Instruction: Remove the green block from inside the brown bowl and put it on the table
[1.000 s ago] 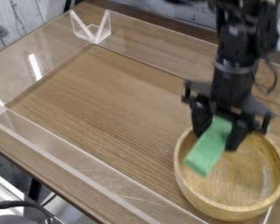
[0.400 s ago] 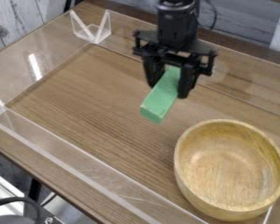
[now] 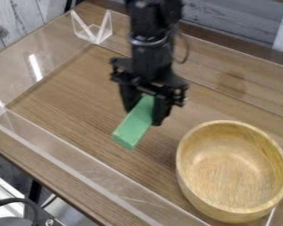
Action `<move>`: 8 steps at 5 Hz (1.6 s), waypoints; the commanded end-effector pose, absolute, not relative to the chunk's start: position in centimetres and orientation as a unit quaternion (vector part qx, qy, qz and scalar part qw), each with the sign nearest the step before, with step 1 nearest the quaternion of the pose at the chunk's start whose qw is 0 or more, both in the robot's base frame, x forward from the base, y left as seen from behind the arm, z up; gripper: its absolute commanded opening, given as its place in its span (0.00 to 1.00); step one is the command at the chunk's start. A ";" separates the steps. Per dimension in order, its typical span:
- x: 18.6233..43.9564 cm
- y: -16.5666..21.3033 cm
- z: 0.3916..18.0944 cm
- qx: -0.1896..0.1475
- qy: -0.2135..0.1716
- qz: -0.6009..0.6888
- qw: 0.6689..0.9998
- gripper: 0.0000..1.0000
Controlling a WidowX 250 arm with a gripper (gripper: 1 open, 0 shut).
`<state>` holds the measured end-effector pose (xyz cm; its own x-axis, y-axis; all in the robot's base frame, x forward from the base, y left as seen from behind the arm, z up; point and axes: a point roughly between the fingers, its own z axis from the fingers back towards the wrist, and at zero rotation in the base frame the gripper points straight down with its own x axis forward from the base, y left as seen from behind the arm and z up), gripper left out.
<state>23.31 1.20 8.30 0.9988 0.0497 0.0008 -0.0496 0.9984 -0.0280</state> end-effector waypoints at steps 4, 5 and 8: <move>24.3 5.4 5.3 -0.021 -0.041 0.020 0.999 0.00; 25.0 4.9 5.3 -0.028 -0.043 0.020 0.998 0.00; 25.8 3.7 5.6 -0.044 -0.045 0.017 0.998 0.00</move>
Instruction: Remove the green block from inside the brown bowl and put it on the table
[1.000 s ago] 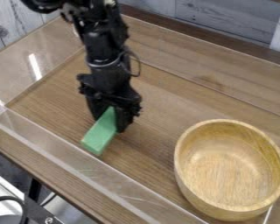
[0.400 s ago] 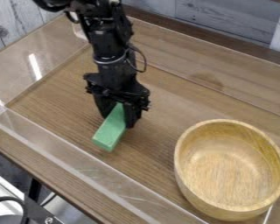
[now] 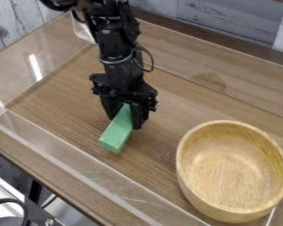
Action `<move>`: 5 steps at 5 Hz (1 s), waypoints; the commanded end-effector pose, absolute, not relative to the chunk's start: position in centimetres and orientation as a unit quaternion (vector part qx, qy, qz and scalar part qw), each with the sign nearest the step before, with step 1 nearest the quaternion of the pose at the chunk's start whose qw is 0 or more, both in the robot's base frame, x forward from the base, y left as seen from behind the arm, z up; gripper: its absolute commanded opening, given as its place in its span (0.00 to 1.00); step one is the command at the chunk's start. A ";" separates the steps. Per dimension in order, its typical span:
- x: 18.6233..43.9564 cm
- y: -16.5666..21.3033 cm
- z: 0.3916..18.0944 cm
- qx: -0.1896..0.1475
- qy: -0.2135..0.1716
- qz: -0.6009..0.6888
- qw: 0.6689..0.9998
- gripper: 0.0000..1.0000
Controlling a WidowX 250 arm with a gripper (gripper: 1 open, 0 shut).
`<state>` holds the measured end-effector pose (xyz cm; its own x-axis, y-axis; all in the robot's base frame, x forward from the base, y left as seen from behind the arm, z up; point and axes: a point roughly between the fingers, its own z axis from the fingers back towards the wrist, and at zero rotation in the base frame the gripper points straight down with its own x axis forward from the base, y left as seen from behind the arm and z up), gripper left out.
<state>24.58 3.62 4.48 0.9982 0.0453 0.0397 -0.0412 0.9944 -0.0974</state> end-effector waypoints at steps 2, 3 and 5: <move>25.9 3.3 5.8 -0.050 -0.046 0.015 0.998 0.00; 26.0 3.2 5.8 -0.053 -0.046 0.014 0.997 0.00; 26.0 3.0 5.9 -0.058 -0.048 0.013 0.997 0.00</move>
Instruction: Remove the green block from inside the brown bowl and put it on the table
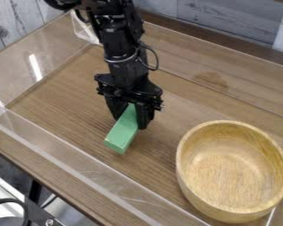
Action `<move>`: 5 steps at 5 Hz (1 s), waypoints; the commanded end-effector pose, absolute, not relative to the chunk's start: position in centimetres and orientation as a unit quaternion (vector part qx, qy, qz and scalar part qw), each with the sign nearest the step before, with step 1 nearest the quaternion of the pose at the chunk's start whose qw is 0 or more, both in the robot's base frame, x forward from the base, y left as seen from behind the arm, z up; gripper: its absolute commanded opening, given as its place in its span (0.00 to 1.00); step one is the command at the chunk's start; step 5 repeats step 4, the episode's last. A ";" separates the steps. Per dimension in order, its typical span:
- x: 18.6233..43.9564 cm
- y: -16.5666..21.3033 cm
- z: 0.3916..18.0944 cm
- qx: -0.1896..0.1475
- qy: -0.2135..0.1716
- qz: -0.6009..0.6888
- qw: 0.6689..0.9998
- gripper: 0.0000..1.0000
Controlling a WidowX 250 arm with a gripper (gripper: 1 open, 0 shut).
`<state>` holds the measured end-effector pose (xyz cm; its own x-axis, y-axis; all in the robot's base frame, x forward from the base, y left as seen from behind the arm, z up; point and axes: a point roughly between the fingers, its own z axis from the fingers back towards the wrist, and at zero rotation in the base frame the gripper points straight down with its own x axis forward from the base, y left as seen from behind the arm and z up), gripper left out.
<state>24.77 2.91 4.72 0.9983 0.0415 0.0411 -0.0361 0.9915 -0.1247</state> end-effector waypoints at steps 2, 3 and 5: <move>26.1 2.8 6.0 -0.062 -0.049 0.011 0.997 0.00; 26.2 2.7 6.0 -0.064 -0.049 0.011 0.997 0.00; 26.2 2.6 6.0 -0.065 -0.050 0.010 0.997 0.00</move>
